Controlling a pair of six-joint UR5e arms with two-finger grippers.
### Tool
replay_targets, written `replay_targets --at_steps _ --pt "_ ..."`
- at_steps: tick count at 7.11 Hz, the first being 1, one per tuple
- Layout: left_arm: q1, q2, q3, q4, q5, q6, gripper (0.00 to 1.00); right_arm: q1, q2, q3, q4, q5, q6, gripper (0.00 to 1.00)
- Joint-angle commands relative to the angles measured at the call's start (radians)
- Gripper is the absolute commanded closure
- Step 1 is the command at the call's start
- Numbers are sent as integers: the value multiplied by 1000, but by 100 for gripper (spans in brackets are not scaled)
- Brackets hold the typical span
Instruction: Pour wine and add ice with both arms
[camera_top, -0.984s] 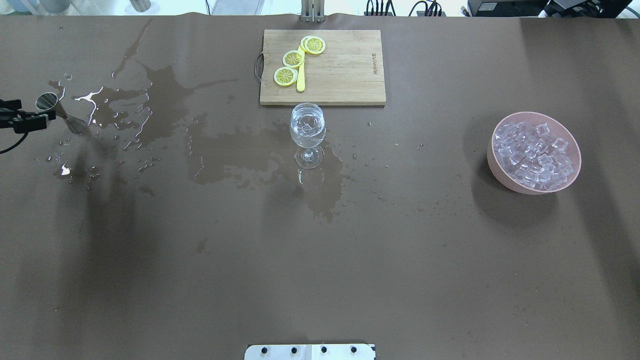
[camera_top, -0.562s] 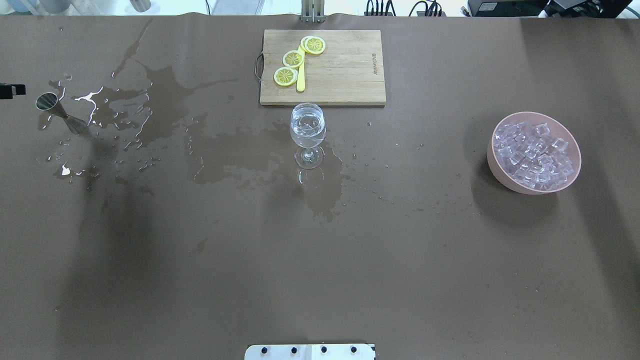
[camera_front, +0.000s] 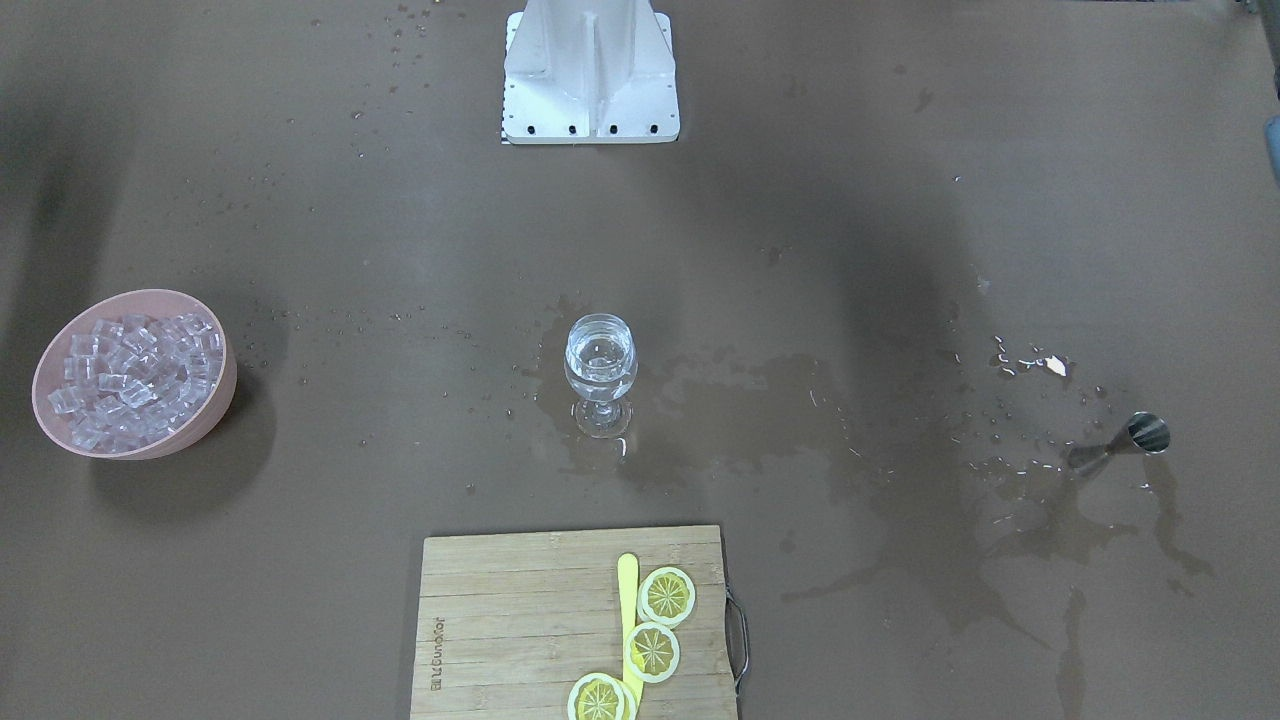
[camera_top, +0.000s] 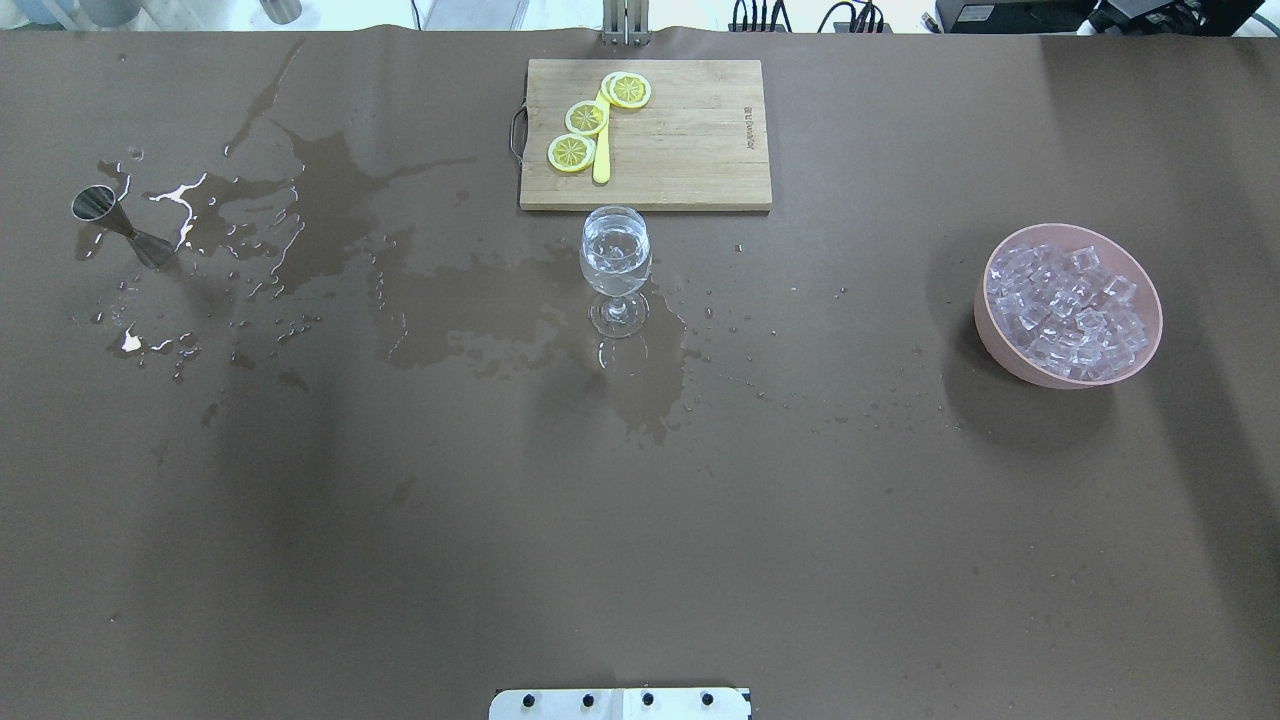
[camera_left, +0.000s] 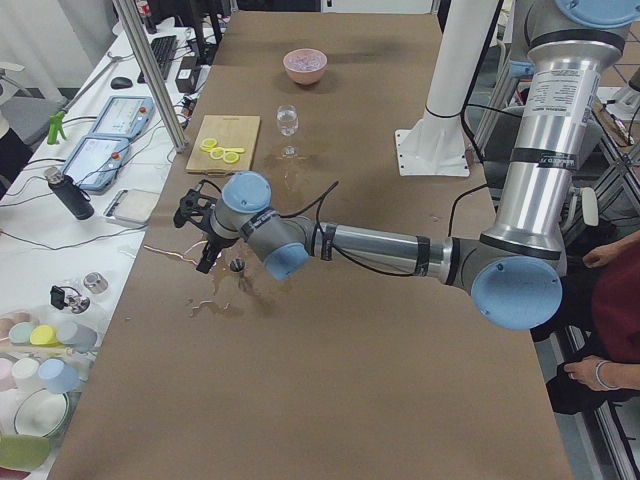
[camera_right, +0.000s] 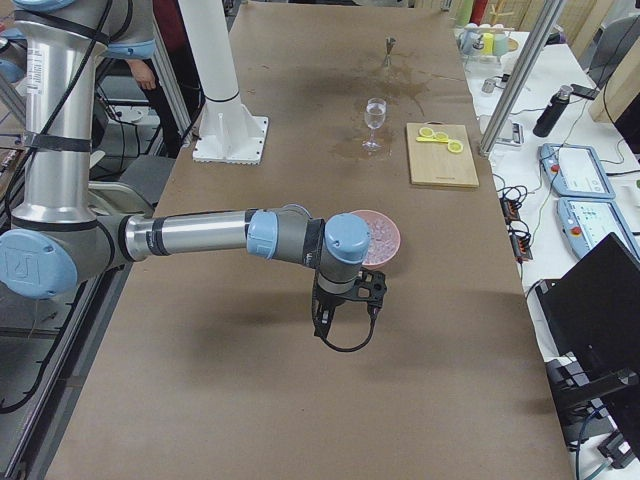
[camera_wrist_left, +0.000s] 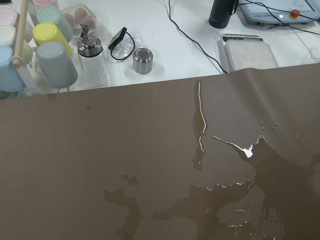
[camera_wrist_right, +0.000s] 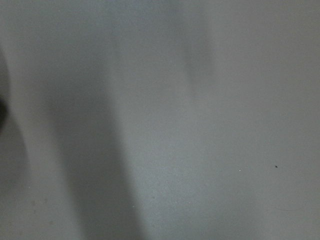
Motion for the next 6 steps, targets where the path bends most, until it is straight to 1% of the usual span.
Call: replay_targets --at_steps 1,2,3,6 --pt "-53 -26 -78 311 -34 198 2 3 -1 0 0 0 1 0" --pt "-68 -31 -78 384 -40 260 2 3 0 0 0 0 3 0" --pt "-86 -31 -76 430 -43 305 2 3 0 -1 0 -1 1 0" --pt "-116 -19 -57 539 -62 418 2 3 3 -1 2 -3 1 0"
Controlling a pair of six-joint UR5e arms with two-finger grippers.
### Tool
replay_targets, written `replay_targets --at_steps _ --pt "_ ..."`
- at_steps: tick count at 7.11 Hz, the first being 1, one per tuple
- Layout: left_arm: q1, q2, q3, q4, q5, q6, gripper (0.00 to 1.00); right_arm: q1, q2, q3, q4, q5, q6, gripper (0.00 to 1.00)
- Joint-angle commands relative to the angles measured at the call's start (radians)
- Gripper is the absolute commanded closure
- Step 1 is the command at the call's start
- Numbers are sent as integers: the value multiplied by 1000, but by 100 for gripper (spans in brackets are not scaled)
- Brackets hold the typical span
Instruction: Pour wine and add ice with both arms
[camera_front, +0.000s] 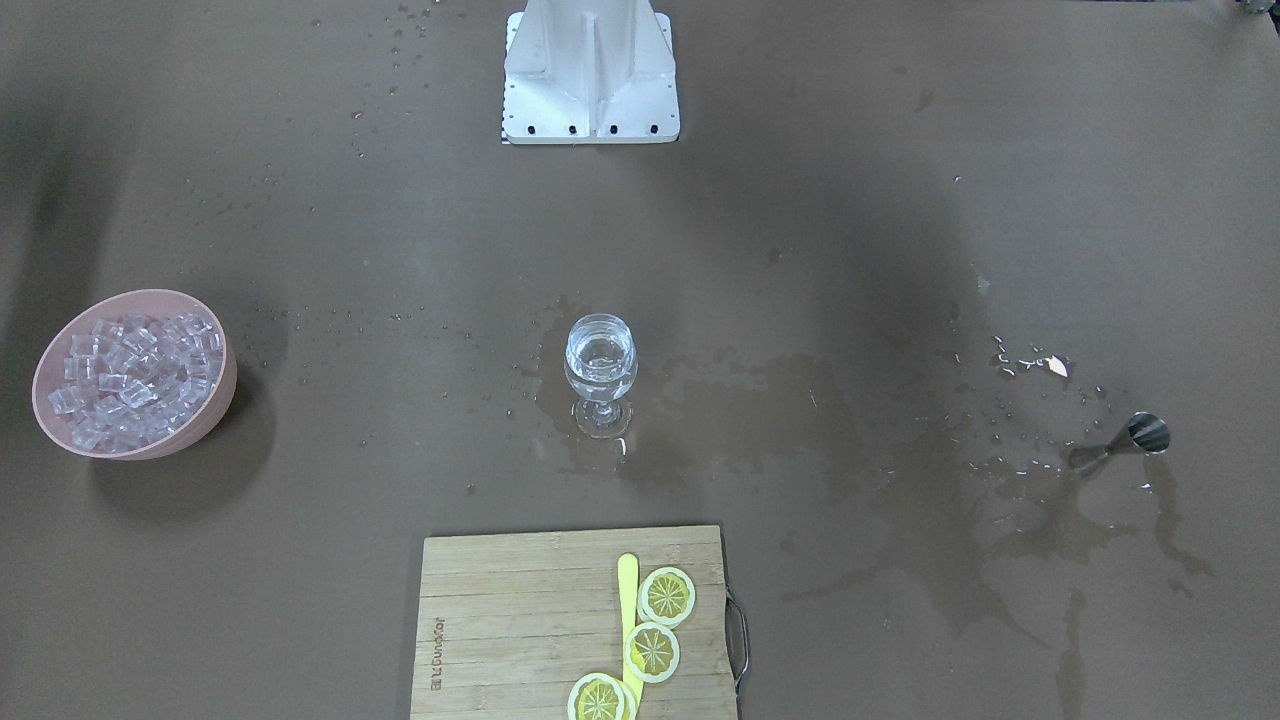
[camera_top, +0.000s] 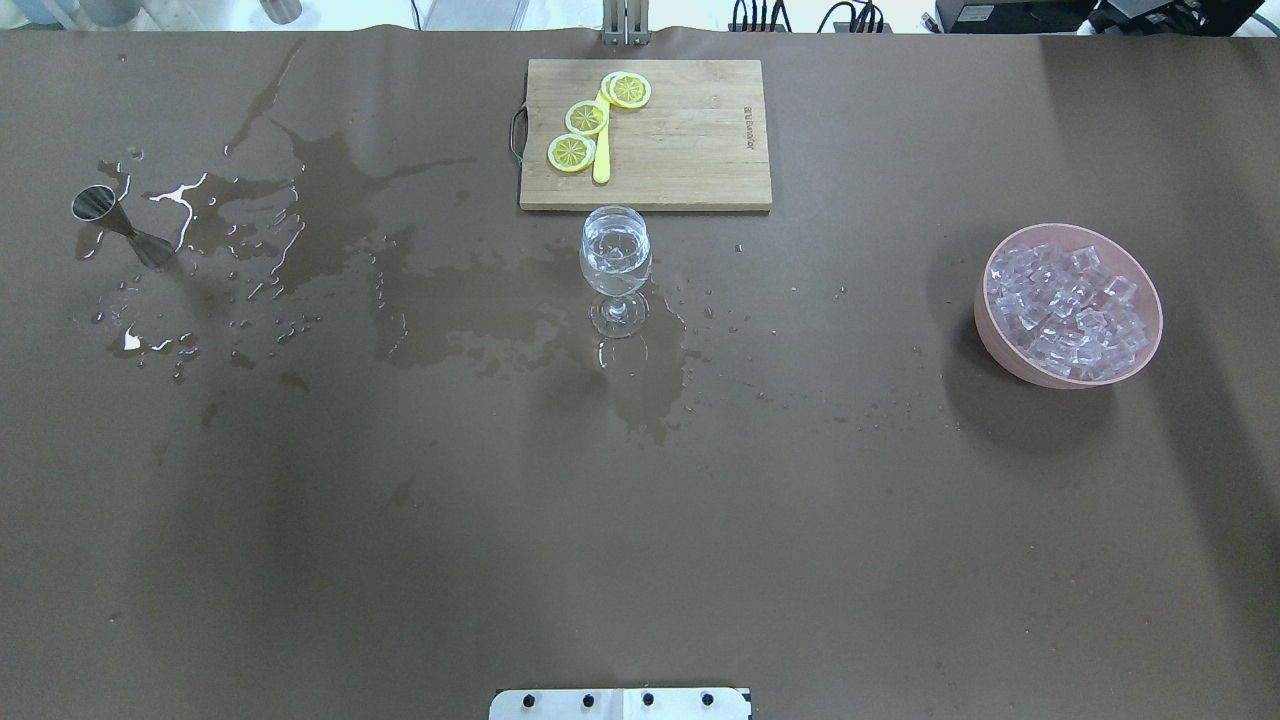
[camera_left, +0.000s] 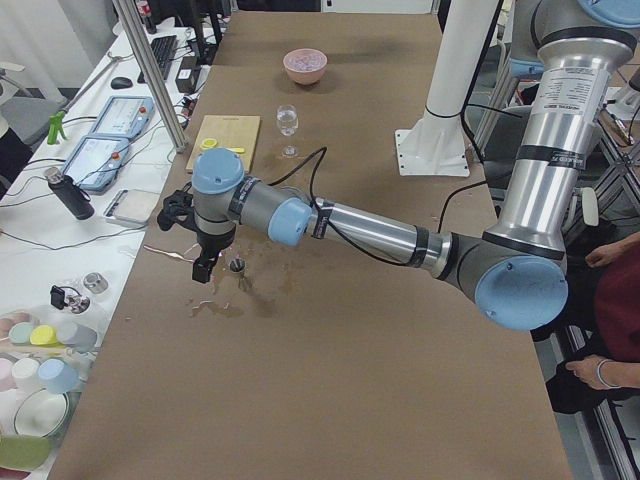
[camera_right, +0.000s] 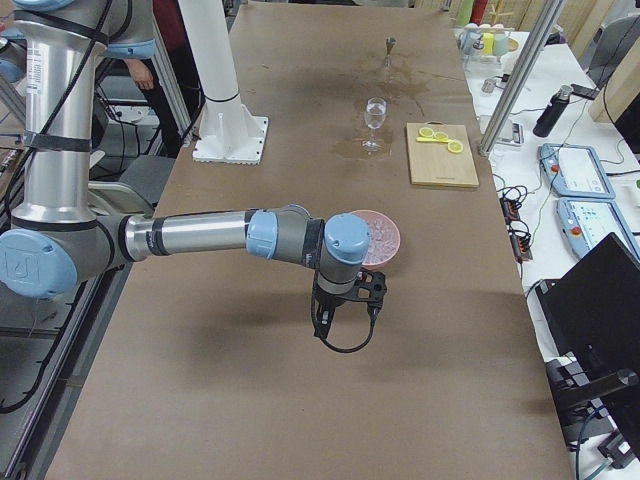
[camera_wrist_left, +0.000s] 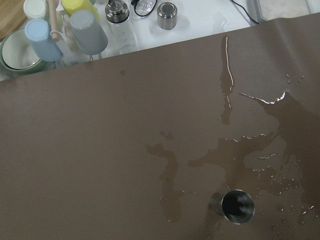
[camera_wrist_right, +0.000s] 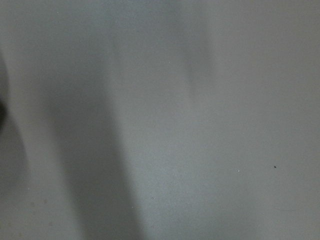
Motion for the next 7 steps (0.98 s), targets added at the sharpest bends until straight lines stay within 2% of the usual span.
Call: replay_targets --at_steps 1,2,7 --pt "-25 -8 70 74 -17 128 3 0 2 0 1 -1 -1 0" --pt "-27 -10 96 76 -20 141 3 0 2 1 1 -1 -2 0" --pt "-35 -4 82 81 -19 138 3 0 5 3 1 0 -1 0"
